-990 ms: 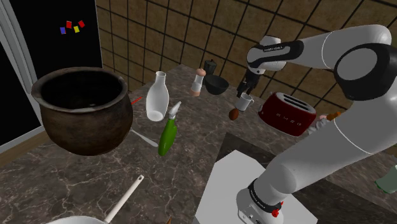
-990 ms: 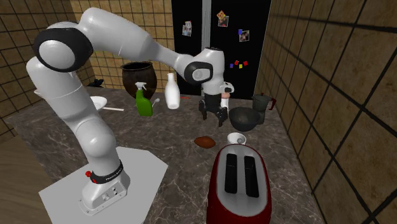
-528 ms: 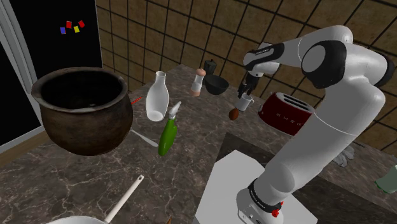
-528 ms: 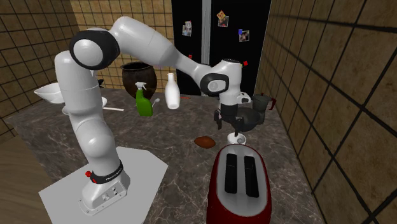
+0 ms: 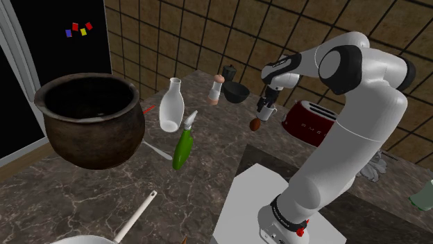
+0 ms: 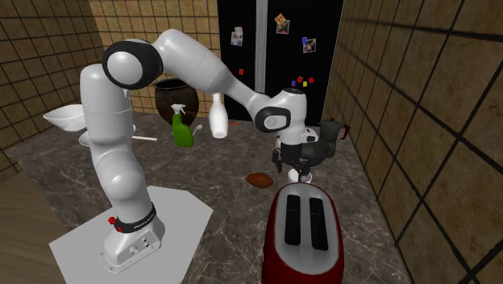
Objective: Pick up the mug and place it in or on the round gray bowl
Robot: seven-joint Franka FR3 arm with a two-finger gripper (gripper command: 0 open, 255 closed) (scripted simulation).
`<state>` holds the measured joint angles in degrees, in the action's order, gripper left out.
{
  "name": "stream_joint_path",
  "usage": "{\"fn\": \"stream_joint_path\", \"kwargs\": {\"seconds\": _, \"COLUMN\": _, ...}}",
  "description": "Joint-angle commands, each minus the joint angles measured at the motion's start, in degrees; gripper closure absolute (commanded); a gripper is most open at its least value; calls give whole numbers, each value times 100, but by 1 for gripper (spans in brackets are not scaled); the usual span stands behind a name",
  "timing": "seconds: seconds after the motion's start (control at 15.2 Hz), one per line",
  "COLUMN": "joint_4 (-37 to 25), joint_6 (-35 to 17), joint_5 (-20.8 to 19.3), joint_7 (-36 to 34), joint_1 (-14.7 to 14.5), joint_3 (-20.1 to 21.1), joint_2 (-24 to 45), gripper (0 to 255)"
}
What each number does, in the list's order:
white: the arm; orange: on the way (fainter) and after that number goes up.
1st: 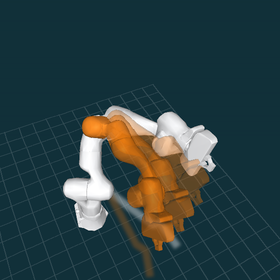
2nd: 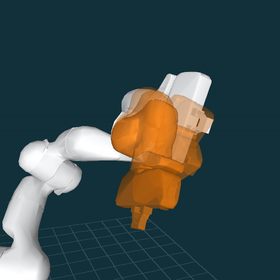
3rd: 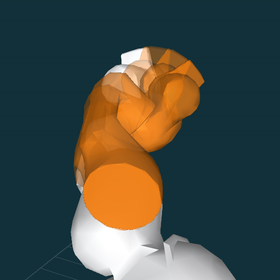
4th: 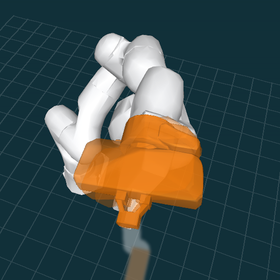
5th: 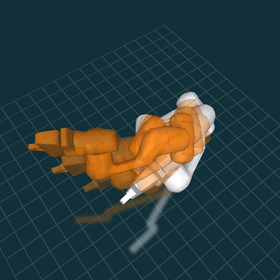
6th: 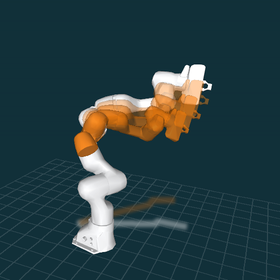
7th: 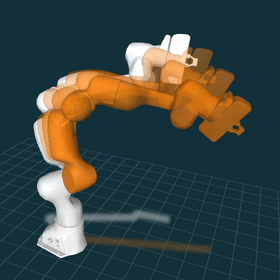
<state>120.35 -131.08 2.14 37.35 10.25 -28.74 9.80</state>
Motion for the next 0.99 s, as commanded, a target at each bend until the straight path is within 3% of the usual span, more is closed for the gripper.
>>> {"fn": "stream_joint_path", "kwargs": {"seconds": 0.0, "joint_4": -4, "joint_6": -47, "joint_5": 36, "joint_7": 37, "joint_1": 19, "joint_3": 2, "joint_2": 53, "gripper": 0}}
{"fn": "stream_joint_path", "kwargs": {"seconds": 0.4, "joint_4": -4, "joint_6": -46, "joint_5": 36, "joint_7": 36, "joint_1": 19, "joint_3": 2, "joint_2": 52, "gripper": 0}}
{"fn": "stream_joint_path", "kwargs": {"seconds": 0.46, "joint_4": -4, "joint_6": -46, "joint_5": 36, "joint_7": 36, "joint_1": 19, "joint_3": 2, "joint_2": 52, "gripper": 255}}
{"fn": "stream_joint_path", "kwargs": {"seconds": 0.92, "joint_4": -4, "joint_6": -46, "joint_5": 36, "joint_7": 36, "joint_1": 19, "joint_3": 2, "joint_2": 52, "gripper": 255}}
